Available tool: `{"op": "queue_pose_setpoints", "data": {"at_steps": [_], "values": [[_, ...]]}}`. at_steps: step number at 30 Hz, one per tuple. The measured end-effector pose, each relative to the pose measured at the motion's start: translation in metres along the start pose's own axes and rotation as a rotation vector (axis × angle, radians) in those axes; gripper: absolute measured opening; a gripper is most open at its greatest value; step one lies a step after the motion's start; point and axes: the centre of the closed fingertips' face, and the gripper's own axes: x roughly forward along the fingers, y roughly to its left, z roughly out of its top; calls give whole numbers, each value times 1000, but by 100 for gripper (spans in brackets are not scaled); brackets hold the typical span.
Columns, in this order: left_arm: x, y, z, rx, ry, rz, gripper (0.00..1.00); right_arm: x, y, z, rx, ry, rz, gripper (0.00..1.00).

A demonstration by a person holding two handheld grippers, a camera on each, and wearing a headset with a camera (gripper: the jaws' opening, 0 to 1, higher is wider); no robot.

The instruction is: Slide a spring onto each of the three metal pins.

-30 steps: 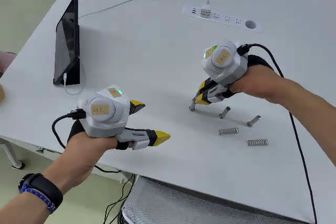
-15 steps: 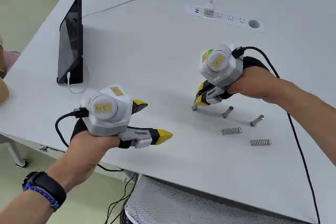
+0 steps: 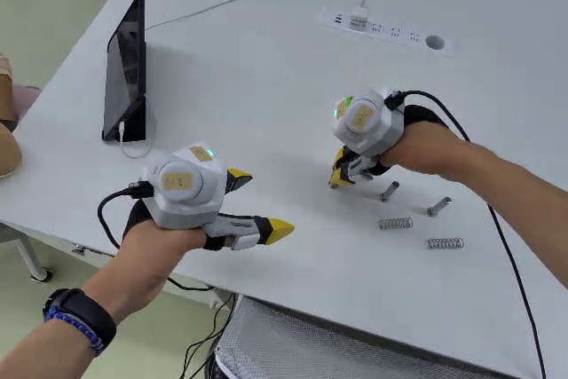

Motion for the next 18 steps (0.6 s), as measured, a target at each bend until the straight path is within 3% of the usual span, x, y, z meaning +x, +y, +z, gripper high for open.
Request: {"op": "queue_pose_setpoints", "data": {"at_steps": [11,18], "values": [[2,0,-2,-5,5,-3,65,8,0,-4,1,6,6,14],[2,2,-5,-12,4,-2,65,-7,-1,-7,29,-10,-2,27]]}}
